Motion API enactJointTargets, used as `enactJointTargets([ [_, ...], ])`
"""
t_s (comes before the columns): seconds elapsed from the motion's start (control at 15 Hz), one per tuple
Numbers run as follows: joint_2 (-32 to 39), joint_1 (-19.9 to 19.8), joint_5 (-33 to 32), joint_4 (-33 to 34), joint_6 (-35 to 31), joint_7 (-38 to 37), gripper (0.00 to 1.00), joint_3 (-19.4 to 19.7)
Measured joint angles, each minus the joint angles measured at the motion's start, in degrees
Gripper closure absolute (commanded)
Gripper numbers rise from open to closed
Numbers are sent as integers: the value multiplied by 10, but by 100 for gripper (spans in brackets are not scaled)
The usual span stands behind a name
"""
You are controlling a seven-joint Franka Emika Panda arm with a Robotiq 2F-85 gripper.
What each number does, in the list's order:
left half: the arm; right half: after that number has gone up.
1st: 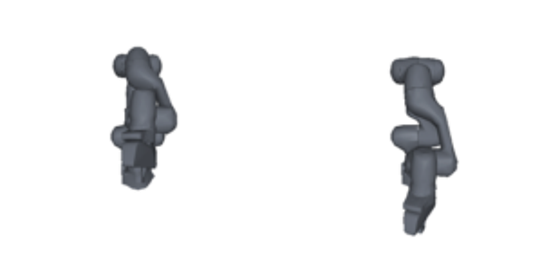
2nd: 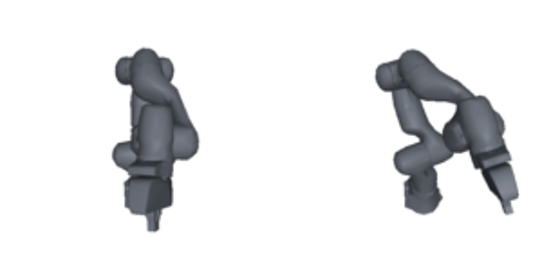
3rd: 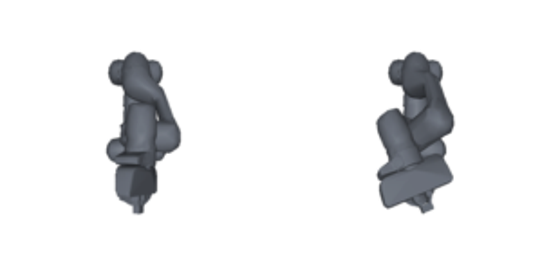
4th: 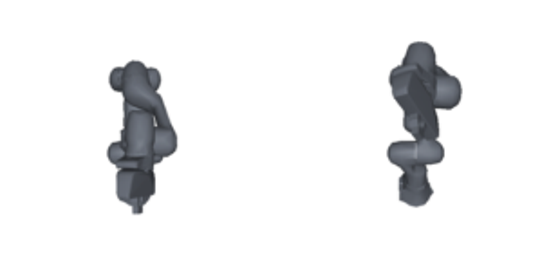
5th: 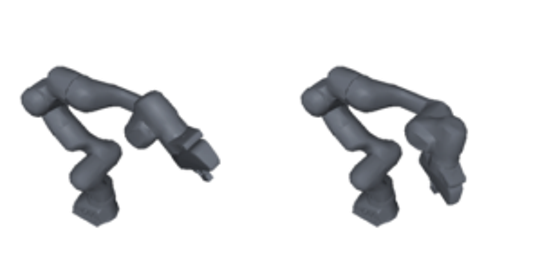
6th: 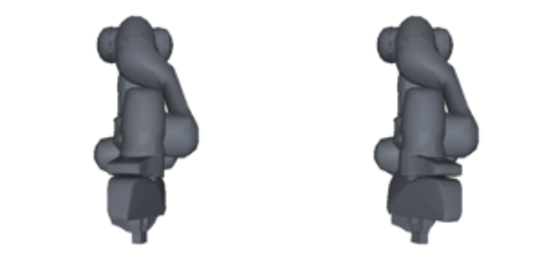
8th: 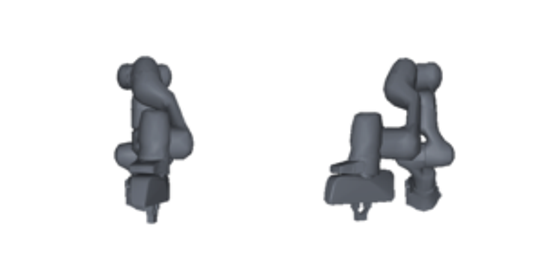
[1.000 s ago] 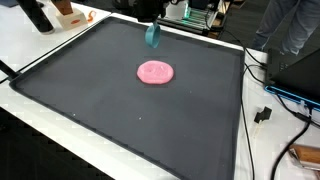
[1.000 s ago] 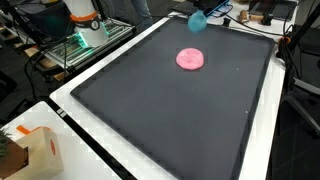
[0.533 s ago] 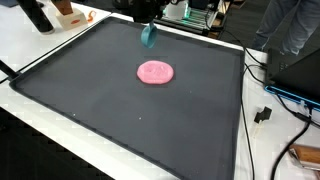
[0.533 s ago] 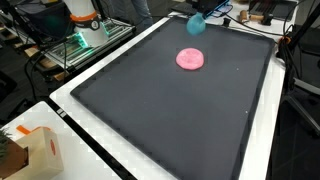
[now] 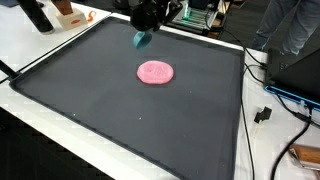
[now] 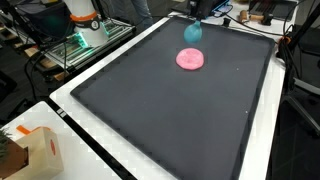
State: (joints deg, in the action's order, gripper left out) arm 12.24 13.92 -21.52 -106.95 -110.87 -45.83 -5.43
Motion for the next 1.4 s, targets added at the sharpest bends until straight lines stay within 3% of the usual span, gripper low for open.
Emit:
enactJointTargets([
  [0.33,51,32,-80,39,88,-156,75,0],
  [0.6,101,49,-105,82,164,-231,75,1],
  [0.93,156,58,-109,131,217,-272,75,6],
  [1.4,207,66,-112,173,237,-294,75,19],
])
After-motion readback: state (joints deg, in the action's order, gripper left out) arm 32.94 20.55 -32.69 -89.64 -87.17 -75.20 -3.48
